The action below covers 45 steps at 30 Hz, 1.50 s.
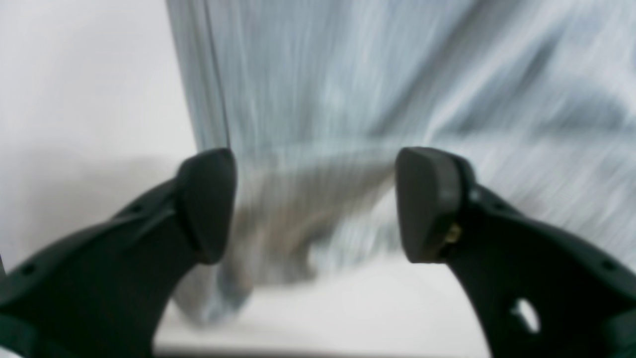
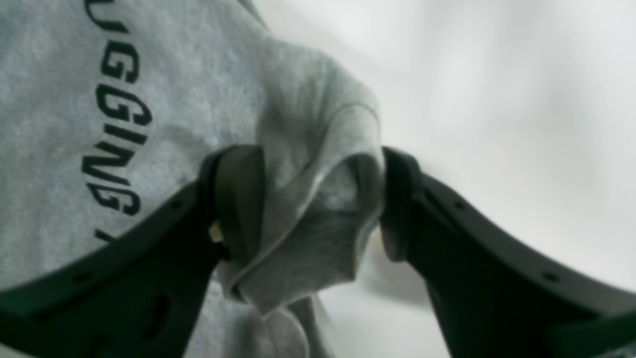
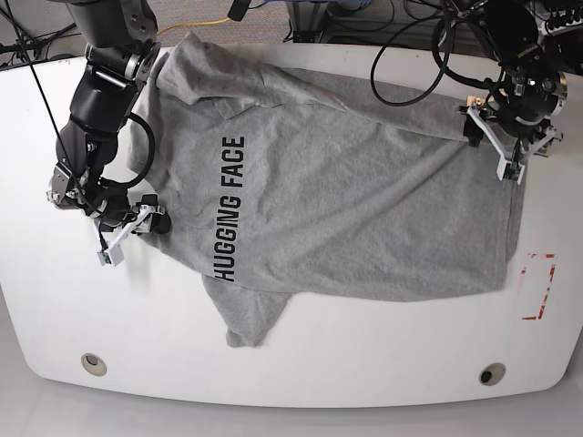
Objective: Fold the T-shirt properly
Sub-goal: 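Release the shoulders and grasp the shirt's side edge with the right gripper, then move the left gripper along the shirt and grasp the hem corner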
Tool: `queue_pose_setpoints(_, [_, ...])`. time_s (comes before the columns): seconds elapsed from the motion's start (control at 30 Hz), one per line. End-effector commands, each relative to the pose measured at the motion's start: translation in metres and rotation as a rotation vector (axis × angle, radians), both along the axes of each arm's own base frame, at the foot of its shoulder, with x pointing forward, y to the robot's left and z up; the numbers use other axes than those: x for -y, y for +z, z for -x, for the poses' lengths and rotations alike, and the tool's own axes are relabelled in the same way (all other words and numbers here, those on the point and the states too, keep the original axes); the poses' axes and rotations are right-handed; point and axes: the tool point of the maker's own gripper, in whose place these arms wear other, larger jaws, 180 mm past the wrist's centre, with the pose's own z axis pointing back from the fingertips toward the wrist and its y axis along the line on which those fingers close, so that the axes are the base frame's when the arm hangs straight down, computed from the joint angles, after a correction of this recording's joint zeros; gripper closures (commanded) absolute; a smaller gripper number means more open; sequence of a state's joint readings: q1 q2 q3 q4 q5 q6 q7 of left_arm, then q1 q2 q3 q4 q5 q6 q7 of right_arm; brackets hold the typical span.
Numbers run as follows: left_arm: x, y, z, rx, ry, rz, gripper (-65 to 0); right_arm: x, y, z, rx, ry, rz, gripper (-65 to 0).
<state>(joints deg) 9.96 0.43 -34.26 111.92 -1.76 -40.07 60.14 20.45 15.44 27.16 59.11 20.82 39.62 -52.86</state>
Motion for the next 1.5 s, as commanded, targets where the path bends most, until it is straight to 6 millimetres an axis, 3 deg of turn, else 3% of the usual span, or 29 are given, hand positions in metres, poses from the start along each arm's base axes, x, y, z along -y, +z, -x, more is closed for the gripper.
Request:
queue_pose_setpoints(0.0, [0.004, 0.010, -0.010, 0.040, -0.021, -0.005, -39.2, 0.009, 0.029, -0.020, 0.096, -0.016, -0.005, -35.0])
queue_pose_setpoints(0.2, [0.009, 0.004, -0.021, 0.034, -0.041, 0.017, -37.4, 0.007, 0.044, -0.035, 0.159, -0.027, -0.016, -35.2])
queue_pose_setpoints(0.4, [-0.006, -0.017, -0.011, -0.042, -0.032, 0.017, -37.4, 0.001, 0.035, -0.049, 0.144, -0.062, -0.109, -35.0])
queue_pose_setpoints(0.6, [-0.014, -0.027, 0.014, -0.104, -0.035, -0.011, -37.4, -0.004, 0.019, -0.054, 0.126, -0.107, -0.184, -33.8])
queue_pose_setpoints(0.83, [-0.020, -0.042, 0.046, -0.191, -0.039, -0.029, -37.4, -0.005, 0.014, -0.052, 0.121, -0.116, -0.198, -10.1])
queue_pose_setpoints(0.87, [-0.022, -0.044, 0.051, -0.203, -0.042, -0.035, -37.4, -0.006, 0.012, -0.051, 0.112, -0.112, -0.195, -9.4])
queue_pose_setpoints(1.1, [-0.025, -0.069, 0.083, -0.307, -0.028, -0.009, -37.4, 0.010, 0.011, -0.043, 0.074, -0.108, -0.164, -16.2])
queue_pose_setpoints(1.27, [-0.037, -0.069, 0.095, -0.344, -0.035, -0.039, -37.4, 0.030, 0.013, -0.039, 0.070, -0.123, -0.130, -16.6])
queue_pose_setpoints(1.47, [-0.048, -0.068, 0.108, -0.366, -0.013, -0.057, -37.4, 0.032, 0.013, -0.037, 0.051, -0.116, -0.122, -16.6])
